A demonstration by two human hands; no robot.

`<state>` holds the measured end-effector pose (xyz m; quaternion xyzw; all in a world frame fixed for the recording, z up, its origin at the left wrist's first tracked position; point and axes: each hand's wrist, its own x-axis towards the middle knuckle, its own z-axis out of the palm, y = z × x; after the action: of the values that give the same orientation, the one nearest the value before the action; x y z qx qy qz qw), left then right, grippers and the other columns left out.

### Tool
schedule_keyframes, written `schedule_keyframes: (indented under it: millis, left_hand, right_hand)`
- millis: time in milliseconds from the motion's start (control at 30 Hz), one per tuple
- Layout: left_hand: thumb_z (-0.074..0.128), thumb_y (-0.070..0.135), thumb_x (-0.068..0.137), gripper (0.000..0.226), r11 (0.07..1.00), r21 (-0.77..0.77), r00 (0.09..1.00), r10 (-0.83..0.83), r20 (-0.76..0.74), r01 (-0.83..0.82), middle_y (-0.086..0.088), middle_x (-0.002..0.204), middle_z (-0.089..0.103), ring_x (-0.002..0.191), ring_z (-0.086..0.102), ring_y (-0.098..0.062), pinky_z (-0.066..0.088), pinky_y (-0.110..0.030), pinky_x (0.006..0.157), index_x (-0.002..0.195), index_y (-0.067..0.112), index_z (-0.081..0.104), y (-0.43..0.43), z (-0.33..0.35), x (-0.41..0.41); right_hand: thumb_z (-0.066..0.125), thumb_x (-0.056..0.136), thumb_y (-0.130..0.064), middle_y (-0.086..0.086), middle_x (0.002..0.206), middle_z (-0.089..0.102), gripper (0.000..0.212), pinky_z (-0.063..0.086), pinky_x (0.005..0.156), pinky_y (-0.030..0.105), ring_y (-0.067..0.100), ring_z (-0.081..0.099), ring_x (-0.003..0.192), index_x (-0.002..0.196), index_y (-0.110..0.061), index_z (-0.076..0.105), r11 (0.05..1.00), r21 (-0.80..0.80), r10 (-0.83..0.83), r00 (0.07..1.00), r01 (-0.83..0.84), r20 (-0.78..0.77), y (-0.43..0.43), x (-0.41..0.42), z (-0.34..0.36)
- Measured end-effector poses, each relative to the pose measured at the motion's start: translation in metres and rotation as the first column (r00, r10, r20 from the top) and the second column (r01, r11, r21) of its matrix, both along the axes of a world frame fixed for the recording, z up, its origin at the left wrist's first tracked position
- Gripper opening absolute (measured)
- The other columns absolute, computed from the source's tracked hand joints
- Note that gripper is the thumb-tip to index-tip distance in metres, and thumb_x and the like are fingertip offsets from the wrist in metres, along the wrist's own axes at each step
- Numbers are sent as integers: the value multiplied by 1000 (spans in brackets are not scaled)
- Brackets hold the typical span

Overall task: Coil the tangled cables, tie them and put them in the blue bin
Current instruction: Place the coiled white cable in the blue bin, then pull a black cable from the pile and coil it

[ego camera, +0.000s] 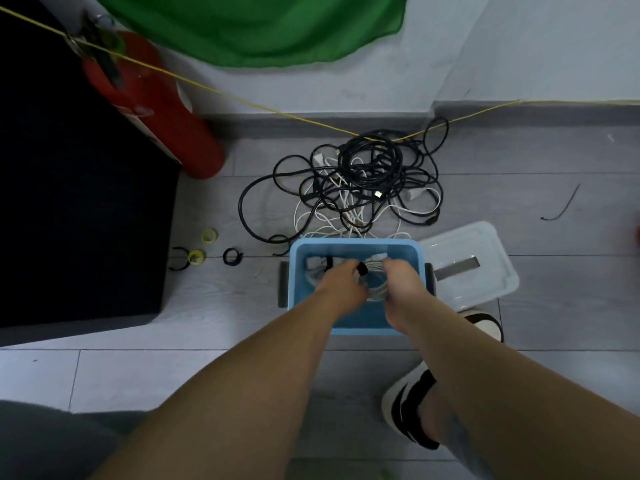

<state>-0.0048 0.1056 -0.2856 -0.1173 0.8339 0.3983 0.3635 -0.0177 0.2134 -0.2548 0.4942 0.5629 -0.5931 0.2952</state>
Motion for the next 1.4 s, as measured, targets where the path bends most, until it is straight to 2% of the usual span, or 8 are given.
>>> schedule_keyframes:
  millis: [100,200,300,567,900,1067,1233,1400]
  left_hand:
    - [56,9,94,35,999,24,999,-32,-15,32,-7,125,63,114,61,-28,52,-39,97,128,16,59,-9,12,0]
    - [57,11,97,42,996,-28,995,-87,-40,86,-5,137,59,123,57,-27,43,-28,94,138,16,55,-19,31,2]
    - [55,7,95,37,990,-112,986,-99,-133,85,-7,128,65,115,62,-27,46,-27,87,130,18,62,-31,51,5]
    - [50,4,92,28,968,-192,940,91,-329,-161,-6,103,71,93,67,-25,57,-33,80,106,16,70,-86,94,-17]
    - [61,29,90,59,834,-518,980,194,-44,-189,-18,158,19,144,25,-36,35,-42,116,147,18,47,-145,34,-76]
    - [61,19,91,58,893,-347,946,322,48,-286,-14,152,45,137,47,-32,41,-38,115,146,10,49,-161,12,-92]
    - [53,-9,85,35,851,-131,851,475,-226,-509,-5,107,66,99,64,-26,56,-32,85,95,22,66,-166,18,-88]
    - [50,-12,78,37,923,-85,854,308,-420,-375,3,75,60,71,59,-23,52,-30,65,71,24,52,-153,77,-107]
  right_hand:
    - [45,99,-25,12,97,64,24,54,78,38,27,62,83,109,-8,60,995,91,41,999,-40,-16,-11,-4,20]
    - [41,92,-28,10,110,61,36,51,83,41,25,58,89,117,-8,57,975,182,146,987,-131,-69,-17,-12,26]
    - [41,103,-17,4,85,50,19,50,89,40,15,48,70,87,-15,50,956,195,247,961,-221,-125,-32,-15,63]
    - [53,94,-15,14,94,77,15,61,82,44,29,75,87,99,-11,67,812,268,567,810,-519,-150,-67,-45,90]
    - [54,101,-15,17,95,75,14,59,78,42,27,68,75,101,-9,67,741,207,672,708,-639,-217,-86,-104,50]
    - [51,103,-15,15,94,76,16,59,70,38,27,68,75,110,-10,64,805,144,593,785,-575,-181,-86,-115,37]
    - [53,101,-15,17,94,76,17,61,77,43,28,69,76,112,-10,65,807,136,590,789,-574,-173,-90,-112,40]
    - [48,104,-28,18,98,76,27,59,78,41,31,70,82,111,-9,66,800,159,600,765,-578,-235,-96,-114,80]
